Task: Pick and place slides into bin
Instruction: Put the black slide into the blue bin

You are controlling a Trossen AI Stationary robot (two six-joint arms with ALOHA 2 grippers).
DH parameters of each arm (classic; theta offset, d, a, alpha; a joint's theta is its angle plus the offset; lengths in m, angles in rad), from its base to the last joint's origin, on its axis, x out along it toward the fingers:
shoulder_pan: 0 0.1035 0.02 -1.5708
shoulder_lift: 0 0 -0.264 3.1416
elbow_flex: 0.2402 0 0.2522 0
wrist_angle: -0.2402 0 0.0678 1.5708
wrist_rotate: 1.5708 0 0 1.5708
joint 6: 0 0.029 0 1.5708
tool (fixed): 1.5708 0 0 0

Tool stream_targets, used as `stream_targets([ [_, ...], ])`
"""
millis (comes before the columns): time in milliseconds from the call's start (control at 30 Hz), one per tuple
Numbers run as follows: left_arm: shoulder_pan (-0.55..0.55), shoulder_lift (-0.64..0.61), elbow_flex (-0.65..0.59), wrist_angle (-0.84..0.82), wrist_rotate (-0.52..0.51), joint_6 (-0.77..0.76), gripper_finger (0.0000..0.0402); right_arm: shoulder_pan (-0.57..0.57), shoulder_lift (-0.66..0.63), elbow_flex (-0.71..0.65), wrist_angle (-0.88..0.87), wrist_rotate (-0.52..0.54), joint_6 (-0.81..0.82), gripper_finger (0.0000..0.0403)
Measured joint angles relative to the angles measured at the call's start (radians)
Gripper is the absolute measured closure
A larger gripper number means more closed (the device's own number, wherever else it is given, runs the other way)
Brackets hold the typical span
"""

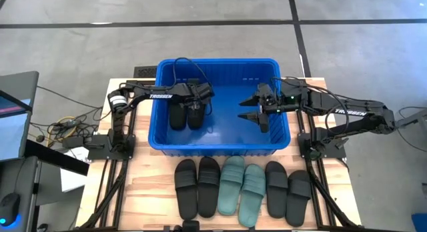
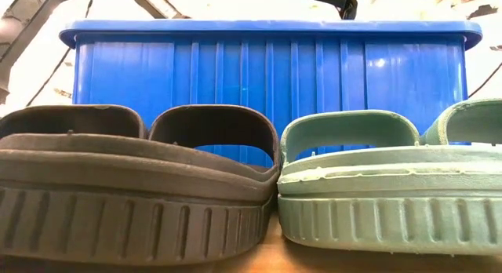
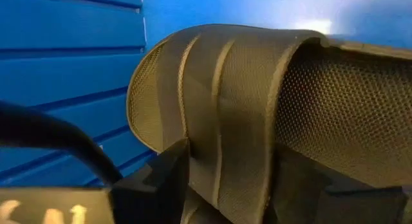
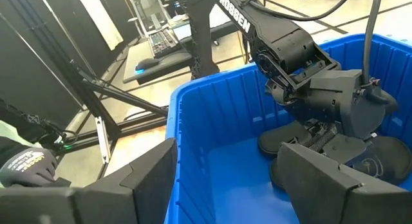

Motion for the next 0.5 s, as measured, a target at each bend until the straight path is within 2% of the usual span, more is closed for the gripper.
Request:
stream_targets([
  [500, 0.005, -0.019, 0.000, 0.006, 0.016, -0.041, 0.0229, 0.000, 0.000, 0.000, 0.000, 0.000, 0.000, 0.0148],
])
